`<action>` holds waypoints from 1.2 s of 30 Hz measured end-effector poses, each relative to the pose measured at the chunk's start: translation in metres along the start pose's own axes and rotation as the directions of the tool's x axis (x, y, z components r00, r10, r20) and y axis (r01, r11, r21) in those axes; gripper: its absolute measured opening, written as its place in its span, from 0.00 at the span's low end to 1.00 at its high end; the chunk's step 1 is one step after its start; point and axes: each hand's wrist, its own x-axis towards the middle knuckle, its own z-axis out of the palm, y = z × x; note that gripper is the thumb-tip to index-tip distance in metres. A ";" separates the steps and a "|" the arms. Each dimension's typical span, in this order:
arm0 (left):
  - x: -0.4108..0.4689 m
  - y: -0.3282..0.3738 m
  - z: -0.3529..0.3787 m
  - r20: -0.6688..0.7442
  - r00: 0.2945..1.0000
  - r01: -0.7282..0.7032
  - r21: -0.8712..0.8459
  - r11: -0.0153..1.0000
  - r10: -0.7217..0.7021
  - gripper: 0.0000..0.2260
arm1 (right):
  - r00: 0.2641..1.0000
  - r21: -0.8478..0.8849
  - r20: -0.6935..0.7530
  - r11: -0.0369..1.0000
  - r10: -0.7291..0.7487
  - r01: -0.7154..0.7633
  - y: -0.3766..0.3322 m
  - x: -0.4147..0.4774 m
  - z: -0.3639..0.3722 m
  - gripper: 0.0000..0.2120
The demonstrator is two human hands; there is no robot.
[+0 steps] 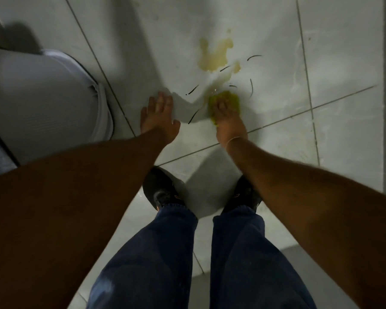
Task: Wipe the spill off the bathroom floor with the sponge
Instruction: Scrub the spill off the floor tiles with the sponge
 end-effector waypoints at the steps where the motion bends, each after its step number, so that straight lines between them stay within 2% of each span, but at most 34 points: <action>1: 0.002 0.002 0.003 -0.020 1.000 0.003 -0.005 1.000 -0.003 0.37 | 0.995 -0.014 0.030 0.995 -0.095 0.096 -0.008 -0.005 0.006 0.35; 4: 0.008 0.000 0.016 -0.023 0.999 0.039 0.004 0.999 -0.039 0.39 | 0.970 0.011 0.120 0.978 -0.210 0.210 -0.021 -0.024 0.027 0.31; 7: 0.014 -0.015 0.031 0.008 1.000 -0.021 0.137 0.990 0.020 0.48 | 0.962 -0.038 0.088 0.965 -0.257 0.261 -0.008 -0.024 0.032 0.29; 9: 0.020 -0.023 0.033 0.076 0.996 -0.054 0.148 0.987 0.043 0.51 | 0.972 -0.077 0.029 0.969 -0.231 0.233 0.013 -0.016 0.026 0.29; 10: 0.023 -0.026 0.032 0.105 0.994 -0.058 0.146 0.988 0.043 0.52 | 0.983 -0.085 -0.014 0.980 -0.183 0.181 0.024 -0.011 0.020 0.29; 12: 0.023 -0.029 0.031 0.123 0.992 -0.056 0.146 0.988 0.038 0.53 | 0.996 -0.063 -0.087 0.998 0.013 -0.018 0.044 0.001 0.005 0.32; 14: 0.020 -0.029 0.032 0.095 0.994 -0.071 0.140 0.988 0.058 0.54 | 0.971 -0.008 -0.128 0.979 0.202 -0.204 0.053 0.016 -0.007 0.35; 15: 0.018 -0.029 0.033 0.084 0.994 -0.079 0.143 0.987 0.067 0.55 | 0.963 0.006 -0.126 0.970 0.240 -0.241 0.052 0.025 -0.011 0.36; 17: 0.018 -0.029 0.032 0.099 0.993 -0.081 0.156 0.984 0.066 0.58 | 0.979 -0.025 -0.132 0.987 0.157 -0.161 0.035 0.038 -0.015 0.37; 19: 0.019 -0.029 0.029 0.122 0.991 -0.072 0.175 0.982 0.050 0.62 | 0.992 -0.083 -0.074 0.992 -0.105 0.099 0.015 0.043 -0.011 0.36; 21: 0.019 -0.025 0.029 0.115 0.993 -0.055 0.185 0.981 0.034 0.64 | 0.925 -0.143 0.091 0.915 -0.368 0.378 0.001 0.033 -0.003 0.34; 23: 0.015 -0.022 0.027 0.090 0.996 -0.043 0.178 0.983 0.027 0.63 | 0.846 -0.130 0.213 0.844 -0.488 0.520 0.002 0.023 0.001 0.34; 24: 0.011 -0.020 0.026 0.078 0.997 -0.042 0.173 0.984 0.029 0.63 | 0.825 -0.115 0.227 0.827 -0.517 0.550 0.007 0.020 0.000 0.35; 27: 0.003 -0.017 0.021 0.041 0.998 -0.049 0.174 0.984 0.043 0.59 | 0.838 -0.153 0.229 0.831 -0.496 0.534 0.023 0.018 -0.011 0.34; 28: 0.002 -0.016 0.019 0.039 0.998 -0.057 0.170 0.984 0.052 0.58 | 0.876 -0.165 0.202 0.867 -0.437 0.470 0.027 0.018 -0.017 0.34; 30: 0.001 -0.017 0.016 0.030 0.997 -0.072 0.172 0.982 0.068 0.54 | 0.969 -0.136 0.098 0.961 -0.227 0.239 0.031 0.021 -0.025 0.34; 32: -0.001 -0.021 0.014 0.005 0.997 -0.078 0.177 0.981 0.078 0.50 | 1.000 -0.086 0.002 0.996 -0.016 0.016 0.024 0.025 -0.025 0.36; 33: -0.001 -0.023 0.013 -0.003 0.996 -0.083 0.173 0.982 0.084 0.49 | 1.000 -0.082 -0.026 0.996 0.015 -0.017 0.014 0.026 -0.022 0.36; 34: -0.001 -0.024 0.012 -0.005 0.996 -0.090 0.164 0.982 0.092 0.48 | 0.999 -0.103 -0.029 0.994 -0.029 0.026 0.004 0.024 -0.014 0.35; 36: 0.001 -0.026 0.009 0.008 0.994 -0.108 0.150 0.983 0.108 0.47 | 0.959 -0.168 0.086 0.945 -0.269 0.280 -0.017 0.015 0.006 0.31</action>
